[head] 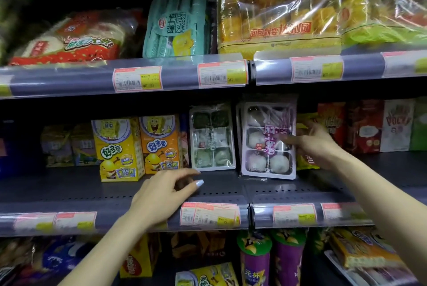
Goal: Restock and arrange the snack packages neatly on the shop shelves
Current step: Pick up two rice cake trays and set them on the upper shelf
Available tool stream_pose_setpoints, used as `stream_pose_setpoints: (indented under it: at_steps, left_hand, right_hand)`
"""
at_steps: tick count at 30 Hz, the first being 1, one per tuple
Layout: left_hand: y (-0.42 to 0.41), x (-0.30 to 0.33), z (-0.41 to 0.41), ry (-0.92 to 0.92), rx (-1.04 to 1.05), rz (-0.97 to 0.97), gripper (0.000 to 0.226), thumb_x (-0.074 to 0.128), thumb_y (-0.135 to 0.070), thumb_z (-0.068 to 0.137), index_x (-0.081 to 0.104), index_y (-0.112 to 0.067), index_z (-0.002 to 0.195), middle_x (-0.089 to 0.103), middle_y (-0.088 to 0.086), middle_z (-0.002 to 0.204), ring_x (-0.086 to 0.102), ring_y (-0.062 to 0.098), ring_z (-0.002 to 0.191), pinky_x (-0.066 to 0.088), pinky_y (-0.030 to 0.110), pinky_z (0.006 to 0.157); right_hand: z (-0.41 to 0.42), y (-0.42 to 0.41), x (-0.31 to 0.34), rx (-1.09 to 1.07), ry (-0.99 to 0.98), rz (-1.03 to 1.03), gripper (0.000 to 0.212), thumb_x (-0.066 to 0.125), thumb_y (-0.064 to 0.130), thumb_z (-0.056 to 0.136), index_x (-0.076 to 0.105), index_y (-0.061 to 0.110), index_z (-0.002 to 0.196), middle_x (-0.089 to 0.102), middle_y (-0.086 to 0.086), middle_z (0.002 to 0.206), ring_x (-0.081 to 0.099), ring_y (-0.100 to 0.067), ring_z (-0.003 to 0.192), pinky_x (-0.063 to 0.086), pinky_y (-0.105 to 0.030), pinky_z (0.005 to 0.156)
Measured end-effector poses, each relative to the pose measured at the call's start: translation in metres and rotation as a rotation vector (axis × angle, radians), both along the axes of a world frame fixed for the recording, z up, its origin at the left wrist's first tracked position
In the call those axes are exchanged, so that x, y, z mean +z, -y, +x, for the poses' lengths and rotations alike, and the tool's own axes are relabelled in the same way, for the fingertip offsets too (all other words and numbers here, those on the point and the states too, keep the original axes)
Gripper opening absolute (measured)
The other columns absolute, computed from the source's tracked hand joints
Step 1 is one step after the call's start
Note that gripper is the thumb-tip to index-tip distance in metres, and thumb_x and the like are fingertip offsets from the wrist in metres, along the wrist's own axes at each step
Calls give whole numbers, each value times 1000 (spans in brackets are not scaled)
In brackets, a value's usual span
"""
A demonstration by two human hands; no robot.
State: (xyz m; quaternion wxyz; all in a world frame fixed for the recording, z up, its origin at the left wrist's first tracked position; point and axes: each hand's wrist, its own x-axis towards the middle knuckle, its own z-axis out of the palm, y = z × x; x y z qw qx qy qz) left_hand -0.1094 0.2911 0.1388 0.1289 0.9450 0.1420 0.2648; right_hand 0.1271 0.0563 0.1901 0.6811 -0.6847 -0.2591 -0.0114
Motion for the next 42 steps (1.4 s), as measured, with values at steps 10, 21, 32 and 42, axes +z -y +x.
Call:
stream_pose_setpoints:
  at_steps: [10, 21, 32, 42]
  left_hand:
    - [5, -2, -1, 55, 57, 101, 34, 44, -60, 90, 62, -46, 115, 61, -27, 114, 51, 2, 112, 48, 33, 86]
    - [3, -5, 1, 47, 95, 127, 33, 42, -61, 90, 62, -49, 112, 61, -27, 112, 51, 2, 111, 47, 31, 81]
    - [5, -6, 1, 87, 95, 116, 29, 46, -59, 89, 65, -47, 108, 62, -27, 105, 54, 3, 105, 49, 32, 78]
    - [5, -7, 1, 107, 85, 120, 35, 42, -63, 88, 63, -47, 111, 64, -24, 105, 55, 5, 102, 49, 30, 75]
  right_hand:
    - [12, -2, 3, -187, 279, -197, 42, 79, 14, 75, 64, 8, 115, 66, -8, 105, 58, -19, 92, 42, -28, 79]
    - [18, -10, -2, -322, 386, -307, 51, 80, 31, 73, 63, 10, 117, 68, -13, 115, 62, -31, 106, 47, -33, 81]
    - [5, -10, -4, -370, 484, -465, 40, 67, 32, 87, 61, 2, 113, 66, -21, 111, 60, -37, 103, 40, -33, 74]
    - [5, -14, -5, -376, 475, -546, 36, 60, 23, 92, 57, 0, 119, 63, -22, 116, 57, -36, 109, 32, -28, 73]
